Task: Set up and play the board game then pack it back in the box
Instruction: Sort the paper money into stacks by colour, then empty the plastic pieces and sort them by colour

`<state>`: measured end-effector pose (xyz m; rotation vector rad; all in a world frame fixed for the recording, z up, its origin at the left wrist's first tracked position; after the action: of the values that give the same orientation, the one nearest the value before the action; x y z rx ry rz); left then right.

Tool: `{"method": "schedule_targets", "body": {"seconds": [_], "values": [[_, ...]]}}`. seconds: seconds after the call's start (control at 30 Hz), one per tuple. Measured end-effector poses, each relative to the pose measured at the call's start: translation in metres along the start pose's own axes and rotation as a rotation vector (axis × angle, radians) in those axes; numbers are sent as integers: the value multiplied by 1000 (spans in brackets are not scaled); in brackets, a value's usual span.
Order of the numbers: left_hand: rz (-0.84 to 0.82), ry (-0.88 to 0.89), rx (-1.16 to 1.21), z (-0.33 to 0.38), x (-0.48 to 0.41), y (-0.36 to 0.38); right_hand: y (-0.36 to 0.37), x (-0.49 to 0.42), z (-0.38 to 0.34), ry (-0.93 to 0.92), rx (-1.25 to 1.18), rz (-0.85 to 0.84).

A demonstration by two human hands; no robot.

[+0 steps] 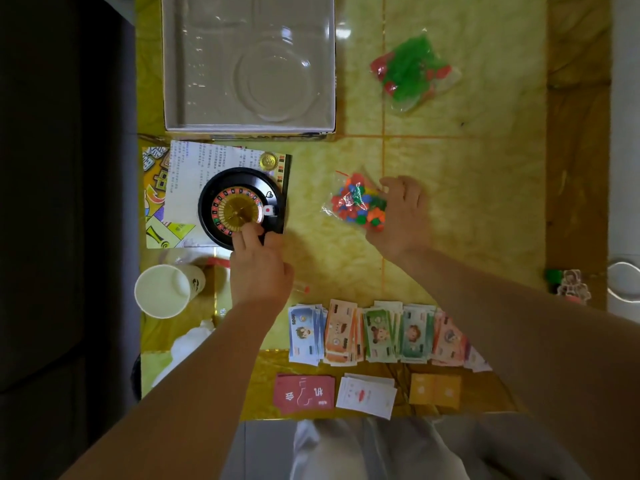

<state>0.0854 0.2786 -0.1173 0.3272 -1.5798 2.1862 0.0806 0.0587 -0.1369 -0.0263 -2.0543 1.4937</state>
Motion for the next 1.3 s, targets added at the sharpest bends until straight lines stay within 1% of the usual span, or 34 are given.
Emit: {"method": "schedule_targets", "body": {"seconds": [0.07, 0.13, 0.2, 0.23, 0.27, 0.3, 0.4, 0.43, 0.47, 0.5, 0.57, 0.6, 0.63, 0.67, 0.7, 0.8, 0.93, 1.0, 1.13, 1.17, 1.23, 1.3], "values": [[68, 26, 13, 4, 4, -1, 2, 5, 1, 7, 0, -62], [126, 56, 51, 9, 6, -1, 4, 7, 2, 60, 26, -126], [108, 67, 144, 15, 5, 0, 4, 8, 1, 128, -3, -189], [62, 52, 218, 17, 5, 1, 3, 12, -1, 148, -5, -241], [-5, 18, 315, 20, 3, 2, 1, 14, -3, 143, 4, -269], [-87, -30, 445, 25, 4, 2, 1, 18, -4, 123, 12, -263], [-395, -273, 1025, 50, 10, -2, -5, 29, -6, 32, -18, -170], [-449, -340, 1173, 59, 9, 0, -8, 33, -8, -15, -51, -173], [-460, -375, 1263, 70, 9, 2, -12, 38, -9, -68, -86, -185], [-436, -405, 1332, 80, 8, 3, -15, 42, -10, -112, -115, -199], [-338, -456, 1413, 97, 7, 3, -22, 49, -6, -134, -233, -233], [-301, -461, 1426, 101, 6, 4, -24, 52, -4, -102, -358, -279], [-287, -445, 1426, 106, 7, 5, -30, 56, 2, -41, -539, -342], [-291, -425, 1421, 108, 7, 5, -34, 58, 7, 8, -709, -396], [-306, -410, 1424, 110, 9, 5, -38, 60, 13, 39, -810, -412], [-340, -402, 1411, 122, 14, 4, -49, 64, 35, 68, -851, -385], [-300, -473, 1369, 134, 15, 5, -54, 62, 60, 242, -907, -247], [-255, -526, 1328, 135, 15, 9, -56, 59, 76, 302, -927, -189], [-150, -605, 1224, 131, 15, 19, -59, 56, 91, 305, -1012, -214], [-132, -618, 1155, 132, 16, 20, -59, 56, 92, 296, -1021, -218], [-77, -572, 1018, 136, 20, 15, -62, 55, 89, 275, -999, -209], [-60, -443, 1048, 146, 21, 7, -68, 55, 82, 250, -995, -211]]}}
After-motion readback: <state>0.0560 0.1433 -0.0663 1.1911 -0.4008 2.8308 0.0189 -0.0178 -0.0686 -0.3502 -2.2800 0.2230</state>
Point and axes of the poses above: each hand's wrist, its own x-axis away from the middle knuckle, its own y-axis out of the palm, z = x × y, the point moved 1 cm from there along -x, towards the middle knuckle, and after that the axes turned 8 degrees about x, right-handed, at the moved point
